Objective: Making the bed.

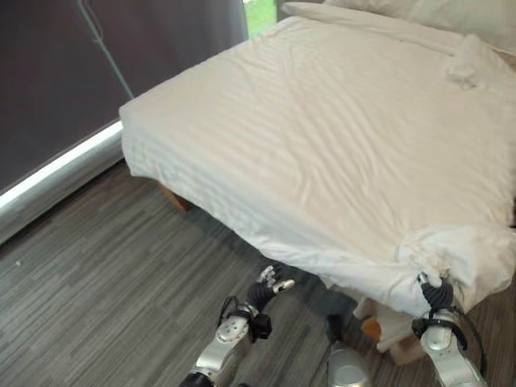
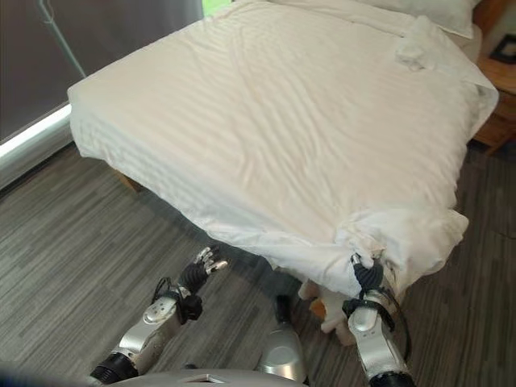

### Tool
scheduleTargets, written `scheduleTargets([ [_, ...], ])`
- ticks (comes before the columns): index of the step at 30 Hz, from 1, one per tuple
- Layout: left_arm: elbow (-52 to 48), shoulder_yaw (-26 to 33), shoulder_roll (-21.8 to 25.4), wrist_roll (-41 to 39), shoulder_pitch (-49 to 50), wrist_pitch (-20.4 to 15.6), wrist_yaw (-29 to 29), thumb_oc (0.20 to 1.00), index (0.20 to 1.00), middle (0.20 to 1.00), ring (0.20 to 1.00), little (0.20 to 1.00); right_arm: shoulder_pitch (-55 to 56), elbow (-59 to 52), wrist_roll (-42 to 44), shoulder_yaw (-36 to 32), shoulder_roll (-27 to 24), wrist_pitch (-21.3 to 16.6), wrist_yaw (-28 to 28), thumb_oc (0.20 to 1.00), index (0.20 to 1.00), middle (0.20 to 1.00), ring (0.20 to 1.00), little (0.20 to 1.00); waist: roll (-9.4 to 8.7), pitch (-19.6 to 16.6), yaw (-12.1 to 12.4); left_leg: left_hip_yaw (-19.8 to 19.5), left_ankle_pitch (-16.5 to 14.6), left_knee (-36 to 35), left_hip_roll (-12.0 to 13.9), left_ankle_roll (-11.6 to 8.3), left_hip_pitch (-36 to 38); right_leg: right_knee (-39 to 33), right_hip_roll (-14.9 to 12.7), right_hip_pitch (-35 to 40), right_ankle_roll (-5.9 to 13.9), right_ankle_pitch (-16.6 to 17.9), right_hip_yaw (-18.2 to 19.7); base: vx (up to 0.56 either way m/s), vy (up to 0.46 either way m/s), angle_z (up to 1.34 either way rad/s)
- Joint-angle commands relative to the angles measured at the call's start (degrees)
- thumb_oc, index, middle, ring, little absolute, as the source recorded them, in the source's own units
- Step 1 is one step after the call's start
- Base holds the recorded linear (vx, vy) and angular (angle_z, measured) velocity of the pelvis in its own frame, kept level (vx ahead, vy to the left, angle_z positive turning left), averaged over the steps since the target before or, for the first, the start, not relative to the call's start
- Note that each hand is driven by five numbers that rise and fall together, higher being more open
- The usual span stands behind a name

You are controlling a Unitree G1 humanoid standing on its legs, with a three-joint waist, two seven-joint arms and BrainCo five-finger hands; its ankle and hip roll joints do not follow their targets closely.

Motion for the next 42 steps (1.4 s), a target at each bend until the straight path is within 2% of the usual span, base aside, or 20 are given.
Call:
scheduleTargets([
  [1,-0.3,-0.1,-1.2,-1.3,-3.0,-1.6,0.6,1.000,1.000,1.000,1.000,1.000,-4.1,4.1,4.7,-1.9,-4.8,-0.9,-1.6,1.000,1.000,1.000,1.000,1.000,4.32,2.7,-0.3,2.1,-0.1,0.4,3.9,2.86,-2.5,10.4,-2.2,2.0,2.60,-9.2,-9.6,-0.14,0.122,-0.94],
  [3,-0.5,-0.2,-1.1,-1.5,-3.0,-1.6,0.8,1.000,1.000,1.000,1.000,1.000,-3.7,7.5,6.1,-1.9,-4.4,-1.1,-1.5,1.000,1.000,1.000,1.000,1.000,4.49,2.4,-0.1,3.4,0.4,0.4,4.1,3.17,-2.6,12.2,-2.1,2.8,2.07,-10.3,-10.7,-0.13,0.045,-1.26],
  [5,-1.5,-0.9,-1.2,-2.9,-2.5,-1.2,1.9,1.000,1.000,1.000,1.000,1.000,-3.6,16.7,9.1,-1.0,-4.1,-1.6,-1.1,1.000,1.000,1.000,1.000,1.000,5.04,0.6,2.3,8.3,0.7,0.7,4.8,3.61,-2.3,16.6,-2.6,6.9,1.38,-14.3,-16.0,-0.20,0.042,-1.73],
  [8,-1.5,-0.4,-1.6,-3.8,-2.9,-0.8,2.7,1.000,1.000,1.000,1.000,1.000,-4.8,23.1,11.0,0.0,-4.3,-1.0,-0.3,1.000,1.000,1.000,1.000,1.000,5.34,-1.0,5.4,15.6,3.2,1.4,6.7,3.37,-2.0,16.4,-3.0,11.6,0.05,-16.2,-24.5,-0.17,-0.106,-2.57],
  [12,-0.4,0.0,-2.4,-3.7,-3.2,-0.9,2.7,1.000,1.000,1.000,1.000,1.000,-5.5,26.9,12.2,0.4,-4.4,-1.0,0.2,1.000,1.000,1.000,1.000,1.000,5.21,-2.1,6.4,18.0,4.9,2.8,8.1,2.12,-1.6,8.4,0.7,15.4,-1.61,-17.7,-24.1,-0.01,-0.213,-0.92],
  [14,0.7,0.3,-3.8,-5.9,-4.7,-1.2,3.2,1.000,1.000,1.000,1.000,1.000,-6.1,28.4,15.4,-1.0,-5.5,-1.5,-0.3,1.000,1.000,1.000,1.000,1.000,5.13,-2.0,6.1,19.4,5.5,9.8,11.5,-0.28,-3.6,2.7,2.2,17.7,-2.71,-17.7,-23.0,-0.01,-0.257,-0.72],
  [15,0.8,0.2,-3.9,-6.0,-4.8,-1.2,3.2,1.000,1.000,1.000,1.000,1.000,-6.2,28.4,15.5,-1.1,-5.5,-1.4,-0.3,1.000,1.000,1.000,1.000,1.000,5.24,-1.9,6.2,19.4,5.2,10.7,12.0,-0.50,-3.7,2.4,2.5,17.9,-2.85,-17.7,-23.0,0.07,-0.176,-0.54],
  [17,-1.8,1.4,-4.1,-9.1,-5.8,-3.4,5.0,1.000,1.000,1.000,1.000,1.000,-8.4,25.0,15.8,-1.4,-9.2,-2.0,-0.4,1.000,1.000,1.000,1.000,1.000,5.93,0.3,7.2,16.0,12.1,23.9,18.4,-6.08,-7.1,-1.1,5.0,21.0,-4.46,-19.3,-19.9,0.04,-0.189,-0.55],
  [18,-2.1,1.9,-4.3,-9.6,-6.0,-4.1,6.0,1.000,1.000,1.000,1.000,1.000,-9.4,24.7,16.1,-1.2,-10.0,-2.2,-0.4,1.000,1.000,1.000,1.000,1.000,5.89,0.5,7.5,15.3,12.9,24.9,18.6,-4.78,-8.0,-1.5,5.0,20.5,-4.96,-18.2,-20.0,-0.06,-0.115,-1.06],
  [21,-4.0,5.0,-5.2,-10.7,-7.5,-7.6,10.6,1.000,1.000,1.000,1.000,1.000,-10.3,16.1,16.3,-1.8,-14.0,-3.6,0.8,1.000,1.000,1.000,1.000,1.000,5.24,1.2,8.9,6.8,8.7,20.7,14.7,-2.81,-12.8,-1.2,2.9,21.4,-4.15,-18.2,-17.2,-0.03,0.052,-0.98],
  [24,-5.2,6.9,-4.9,-9.1,-7.5,-8.4,12.9,1.000,1.000,1.000,1.000,1.000,-9.6,12.1,16.7,-2.0,-15.2,-5.4,2.0,1.000,1.000,1.000,1.000,1.000,5.45,1.1,9.0,8.2,9.7,15.8,15.8,-2.79,-11.9,-1.0,2.4,21.7,-3.18,-18.3,-17.6,0.06,0.103,-0.38],
  [27,-10.0,9.2,-3.6,-8.0,-6.1,-9.4,14.9,1.000,1.000,1.000,1.000,1.000,-7.9,5.4,16.8,-1.3,-16.1,-7.4,4.8,1.000,1.000,1.000,1.000,1.000,6.21,1.3,9.8,6.5,11.4,10.8,16.4,-3.08,-11.3,-0.4,2.4,22.5,-2.51,-18.8,-18.2,0.09,0.123,-0.18],
  [31,-15.5,9.9,-0.6,-7.3,-4.2,-7.9,13.0,1.000,1.000,1.000,1.000,1.000,-9.1,-2.4,20.2,-0.8,-14.8,-9.2,8.9,1.000,1.000,1.000,1.000,1.000,6.68,-0.6,10.6,5.4,11.0,5.6,13.9,-2.46,-8.3,0.9,2.1,23.6,-1.29,-19.4,-20.6,0.14,0.108,0.21],
  [33,-19.6,10.5,1.4,-6.9,-4.2,-7.3,12.2,1.000,1.000,1.000,1.000,1.000,-11.0,-6.6,28.1,1.5,-12.7,-11.5,14.3,1.000,1.000,1.000,1.000,1.000,6.22,-0.7,11.8,5.2,10.0,5.3,12.2,-1.48,-8.0,3.9,1.0,23.0,-0.93,-19.7,-20.8,0.12,0.173,0.71],
  [34,-24.0,11.1,2.9,-3.5,-4.4,-6.0,10.5,1.000,1.000,1.000,1.000,1.000,-13.0,-9.2,45.0,4.3,-9.6,-14.4,26.0,0.432,0.432,0.432,0.432,0.432,5.60,-0.7,13.7,4.3,8.3,3.8,9.7,0.12,-7.3,8.4,-0.6,21.2,-0.13,-19.6,-21.4,0.10,0.226,0.68],
  [35,-25.2,11.0,2.9,-2.4,-4.3,-5.8,10.2,1.000,1.000,1.000,1.000,1.000,-14.0,-10.3,47.0,4.9,-8.8,-15.4,28.9,0.200,0.200,0.200,0.200,0.200,5.45,-0.7,14.3,3.8,7.5,2.8,8.4,1.01,-6.5,11.8,-1.7,19.7,0.63,-19.2,-21.6,0.10,0.235,0.51],
  [36,-25.5,10.7,3.0,-1.8,-4.8,-5.7,10.1,0.805,0.805,0.805,0.805,0.805,-16.6,-11.1,48.3,6.6,-7.6,-15.6,31.3,0.200,0.200,0.200,0.200,0.200,5.38,-0.7,15.0,3.3,7.0,2.0,7.4,1.77,-6.2,15.0,-2.7,18.0,1.67,-17.9,-21.2,0.10,0.177,0.34],
  [37,-26.0,10.4,3.2,-0.2,-5.7,-5.6,9.9,0.200,0.200,0.200,0.200,0.200,-18.9,-12.4,50.5,7.6,-6.1,-15.6,33.4,0.200,0.200,0.200,0.200,0.200,5.03,-0.4,15.5,2.3,6.2,1.6,6.3,2.42,-5.8,18.5,-3.9,16.9,2.93,-16.5,-20.7,0.12,0.183,0.55],
  [40,-25.1,8.7,3.0,0.8,-9.0,-5.2,8.3,0.200,0.200,0.200,0.200,0.200,-23.6,-14.4,62.6,7.5,0.2,-17.0,37.6,0.200,0.200,0.200,0.200,0.200,5.30,-0.3,15.4,-0.2,4.5,0.5,4.5,3.74,-5.3,24.6,-3.0,11.7,3.12,-15.5,-16.4,0.15,0.161,0.90],
  [42,-22.4,4.6,-0.9,-11.3,-12.0,-5.4,4.5,0.200,0.200,0.200,0.200,0.200,-26.1,-15.9,73.7,6.8,5.3,-18.4,40.2,0.200,0.200,0.200,0.200,0.200,6.06,0.2,13.5,-3.5,4.1,0.4,3.8,3.86,-6.1,21.5,2.0,8.4,1.11,-18.7,-10.8,0.17,0.128,1.05],
])
